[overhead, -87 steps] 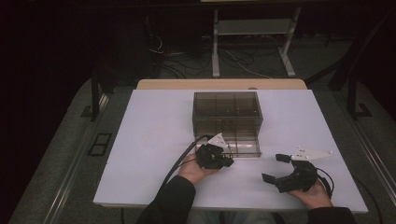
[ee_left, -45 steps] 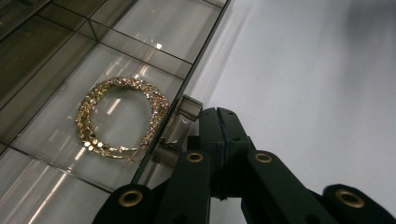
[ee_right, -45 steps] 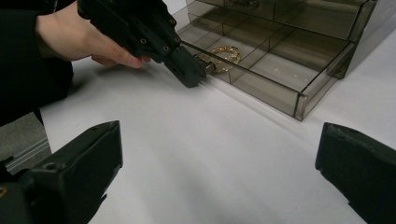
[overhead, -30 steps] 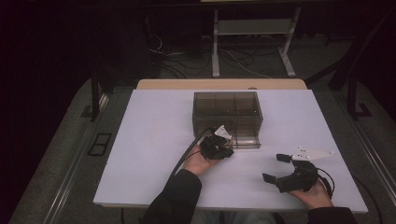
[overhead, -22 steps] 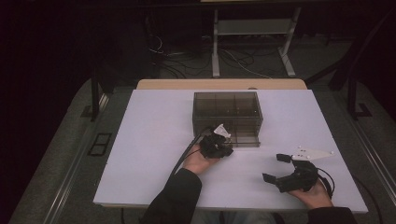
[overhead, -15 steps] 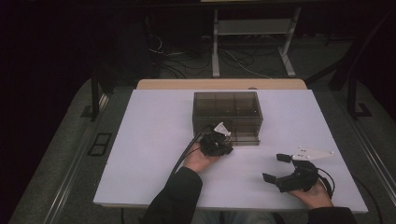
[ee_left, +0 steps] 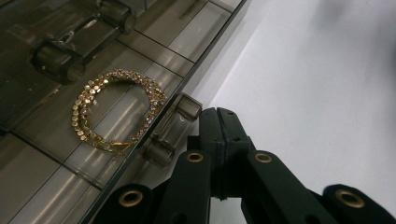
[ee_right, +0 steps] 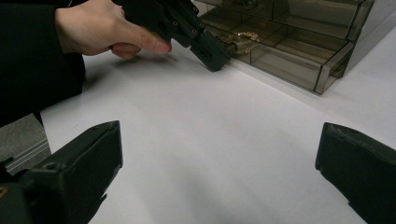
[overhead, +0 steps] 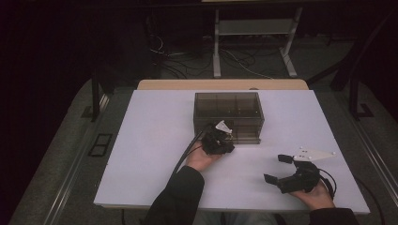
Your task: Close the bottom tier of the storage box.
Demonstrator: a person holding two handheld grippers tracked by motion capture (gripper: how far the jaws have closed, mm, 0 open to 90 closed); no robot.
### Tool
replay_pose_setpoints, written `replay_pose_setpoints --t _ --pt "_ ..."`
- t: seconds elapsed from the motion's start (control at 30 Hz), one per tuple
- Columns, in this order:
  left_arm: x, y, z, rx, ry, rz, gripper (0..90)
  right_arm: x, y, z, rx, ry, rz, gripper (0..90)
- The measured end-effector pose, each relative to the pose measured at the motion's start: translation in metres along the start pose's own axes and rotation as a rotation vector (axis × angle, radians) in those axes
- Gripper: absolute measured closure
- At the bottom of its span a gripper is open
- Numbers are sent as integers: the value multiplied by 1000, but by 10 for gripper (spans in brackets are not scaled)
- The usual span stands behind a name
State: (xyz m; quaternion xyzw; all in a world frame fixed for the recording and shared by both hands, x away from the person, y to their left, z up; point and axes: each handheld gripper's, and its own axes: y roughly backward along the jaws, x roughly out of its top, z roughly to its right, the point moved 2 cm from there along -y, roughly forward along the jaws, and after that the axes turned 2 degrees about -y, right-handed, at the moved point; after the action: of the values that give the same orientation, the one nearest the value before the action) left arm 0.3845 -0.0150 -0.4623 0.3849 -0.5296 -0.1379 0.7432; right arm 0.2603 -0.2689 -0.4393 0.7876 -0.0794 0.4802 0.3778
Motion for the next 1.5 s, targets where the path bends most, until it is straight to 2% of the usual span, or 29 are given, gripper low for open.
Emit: replay_pose_setpoints --t 0.4,0.53,0.6,0.77,0.87,0.97,1.07,1.1,1.5 --pt "0 0 -5 15 2 0 887 0 -1 0 0 -4 -4 1" --pt "2 -1 -5 29 18 8 887 0 -1 0 0 -4 -7 1" --pt "2 -1 -7 34 4 2 887 0 -1 0 0 -3 -5 1" --pt "4 -2 -8 41 16 10 887 0 -1 0 0 -3 -7 1" --pt "5 -2 -10 47 3 -2 887 0 -1 0 0 -2 -7 1" --pt "6 -3 -10 52 14 1 887 0 -1 0 0 -4 -7 1" --pt "7 -3 -11 57 1 -10 887 0 -1 1 1 -3 -6 1" --pt "6 -3 -10 57 25 -9 887 0 -1 0 1 -4 -6 1" --pt "7 -2 -17 88 54 8 887 0 -1 1 1 0 -8 1"
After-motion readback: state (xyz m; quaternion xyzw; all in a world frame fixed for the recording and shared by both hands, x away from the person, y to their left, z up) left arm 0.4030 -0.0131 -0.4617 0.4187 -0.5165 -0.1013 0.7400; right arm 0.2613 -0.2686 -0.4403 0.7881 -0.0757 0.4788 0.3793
